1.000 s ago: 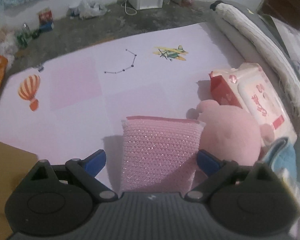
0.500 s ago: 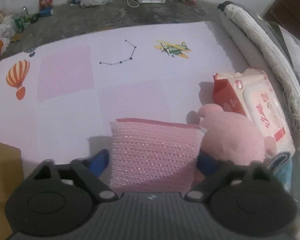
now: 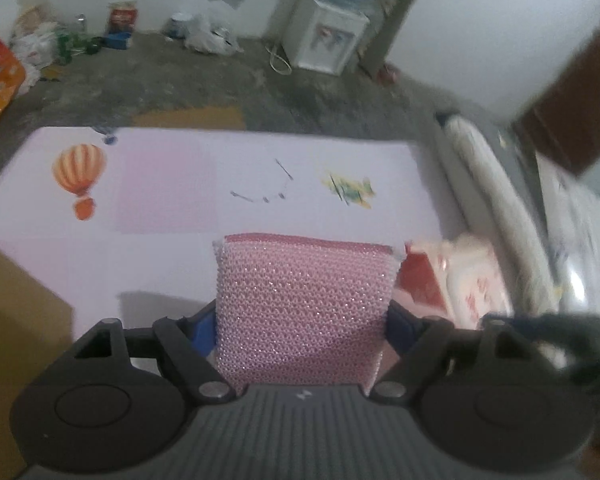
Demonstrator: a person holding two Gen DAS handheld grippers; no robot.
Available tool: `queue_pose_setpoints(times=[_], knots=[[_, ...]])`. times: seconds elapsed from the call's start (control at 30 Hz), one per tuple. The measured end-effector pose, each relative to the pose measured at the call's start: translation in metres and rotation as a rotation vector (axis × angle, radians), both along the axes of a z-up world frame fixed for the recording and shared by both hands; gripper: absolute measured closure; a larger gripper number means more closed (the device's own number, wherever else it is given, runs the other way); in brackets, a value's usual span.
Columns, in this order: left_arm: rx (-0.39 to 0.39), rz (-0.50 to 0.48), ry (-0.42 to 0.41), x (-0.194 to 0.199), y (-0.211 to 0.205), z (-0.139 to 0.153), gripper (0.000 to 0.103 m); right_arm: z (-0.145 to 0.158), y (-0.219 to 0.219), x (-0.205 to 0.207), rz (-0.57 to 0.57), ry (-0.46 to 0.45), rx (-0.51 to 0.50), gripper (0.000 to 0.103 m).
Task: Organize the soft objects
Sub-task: 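Carry the pink pad into the box with the left gripper while the right grasps the pink pig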
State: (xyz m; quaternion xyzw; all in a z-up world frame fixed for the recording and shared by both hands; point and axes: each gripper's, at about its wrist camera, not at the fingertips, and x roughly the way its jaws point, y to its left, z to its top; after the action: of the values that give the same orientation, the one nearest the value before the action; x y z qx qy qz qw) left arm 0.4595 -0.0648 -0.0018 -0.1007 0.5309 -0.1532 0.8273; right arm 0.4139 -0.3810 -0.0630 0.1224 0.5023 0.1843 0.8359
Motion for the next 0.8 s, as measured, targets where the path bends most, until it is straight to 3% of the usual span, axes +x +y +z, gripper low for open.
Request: queue_pose_setpoints(times=[0.13,0.4,0.47,0.57,0.67,0.8], knots=[[-0.022,0.043,-0.021,-0.007,0.022,0.023,0.021,-0.015,0.018,0.011,0.047,0.05,-0.095,0.015],[-0.008,0.109,-0.161,-0.051,0.104,0.099,0.021,-0.015,0.062,-0.002,0.206,0.001,-0.356,0.013],[0.013,0.15,-0.179,-0.063,0.131,0.11,0.021,-0.014,0.063,-0.003,0.216,-0.01,-0.345,0.024],[0.055,0.208,-0.18,-0.077,0.164,0.11,0.021,-0.013,0.061,-0.004,0.19,-0.013,-0.328,0.026],[0.076,0.244,-0.144,-0.081,0.189,0.097,0.021,-0.011,0.056,-0.004,0.156,-0.017,-0.303,0.029],[0.104,0.277,-0.094,-0.074,0.207,0.068,0.021,0.004,0.044,-0.007,0.113,-0.076,-0.195,0.029]])
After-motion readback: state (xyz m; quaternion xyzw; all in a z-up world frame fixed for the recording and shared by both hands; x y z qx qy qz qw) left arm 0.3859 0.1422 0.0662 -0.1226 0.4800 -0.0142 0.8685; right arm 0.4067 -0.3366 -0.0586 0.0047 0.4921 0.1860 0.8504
